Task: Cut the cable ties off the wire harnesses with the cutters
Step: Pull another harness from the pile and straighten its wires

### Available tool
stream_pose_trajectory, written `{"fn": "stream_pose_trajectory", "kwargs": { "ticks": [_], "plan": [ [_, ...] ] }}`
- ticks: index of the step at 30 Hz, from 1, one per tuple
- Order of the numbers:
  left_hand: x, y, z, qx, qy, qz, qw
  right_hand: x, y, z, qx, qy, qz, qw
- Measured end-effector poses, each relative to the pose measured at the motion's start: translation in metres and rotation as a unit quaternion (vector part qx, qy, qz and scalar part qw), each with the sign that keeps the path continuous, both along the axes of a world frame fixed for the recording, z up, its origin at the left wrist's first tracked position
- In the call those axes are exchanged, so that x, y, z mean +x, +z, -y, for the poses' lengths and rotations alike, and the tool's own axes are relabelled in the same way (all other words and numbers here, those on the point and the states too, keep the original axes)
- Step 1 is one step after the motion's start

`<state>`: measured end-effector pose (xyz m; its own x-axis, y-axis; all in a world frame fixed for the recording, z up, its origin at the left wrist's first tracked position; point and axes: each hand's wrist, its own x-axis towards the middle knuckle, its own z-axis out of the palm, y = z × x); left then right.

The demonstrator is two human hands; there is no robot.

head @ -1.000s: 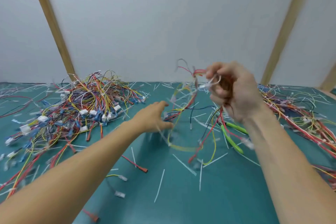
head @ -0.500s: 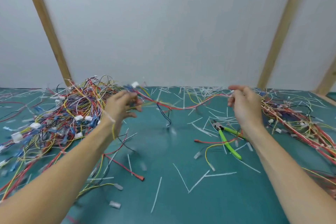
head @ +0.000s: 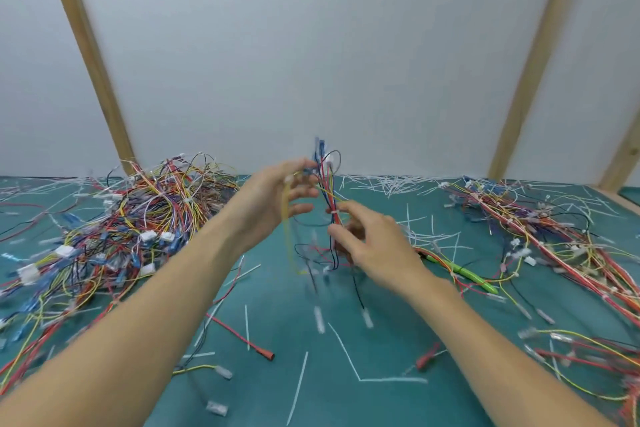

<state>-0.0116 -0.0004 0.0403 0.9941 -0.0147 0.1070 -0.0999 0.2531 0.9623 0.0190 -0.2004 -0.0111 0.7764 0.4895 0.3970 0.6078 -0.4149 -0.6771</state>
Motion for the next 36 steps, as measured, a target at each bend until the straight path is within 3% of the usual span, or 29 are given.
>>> {"fn": "stream_pose_trajectory", "kwargs": {
  "ticks": [3, 6, 10, 14, 19, 23, 25, 30, 36],
  "plan": [
    [0.005, -0.032, -0.003, -0.049, 0.090, -0.085, 0.991, 0.002, -0.026, 0.002, 0.105, -0.029, -0.107, 0.988],
    [-0.001, -0.061, 0.000, -0.048, 0.176, -0.106, 0.977, 0.001, -0.037, 0.003, 0.166, -0.054, -0.148, 0.973],
    [-0.014, -0.081, 0.018, -0.004, 0.145, -0.119, 0.982, -0.002, -0.042, 0.003, 0.206, -0.082, -0.144, 0.964],
    [-0.022, -0.088, 0.033, 0.082, 0.143, -0.062, 0.984, -0.004, -0.049, 0.004, 0.162, -0.117, -0.071, 0.977],
    [-0.025, -0.090, 0.026, 0.135, 0.263, -0.015, 0.955, -0.011, -0.048, 0.001, 0.127, -0.128, 0.011, 0.984],
    [-0.025, -0.085, 0.015, 0.086, 0.279, 0.008, 0.956, -0.013, -0.049, 0.006, 0.102, -0.129, 0.026, 0.986],
    [-0.027, -0.082, 0.011, 0.096, 0.320, 0.045, 0.942, -0.012, -0.049, 0.007, 0.090, -0.138, 0.042, 0.985],
    [-0.029, -0.085, 0.009, 0.140, 0.385, 0.137, 0.902, -0.008, -0.051, 0.009, 0.116, -0.166, 0.017, 0.979],
    [-0.027, -0.090, 0.013, 0.151, 0.358, 0.131, 0.912, -0.002, -0.054, 0.011, 0.163, -0.198, -0.020, 0.966]
  ]
}}
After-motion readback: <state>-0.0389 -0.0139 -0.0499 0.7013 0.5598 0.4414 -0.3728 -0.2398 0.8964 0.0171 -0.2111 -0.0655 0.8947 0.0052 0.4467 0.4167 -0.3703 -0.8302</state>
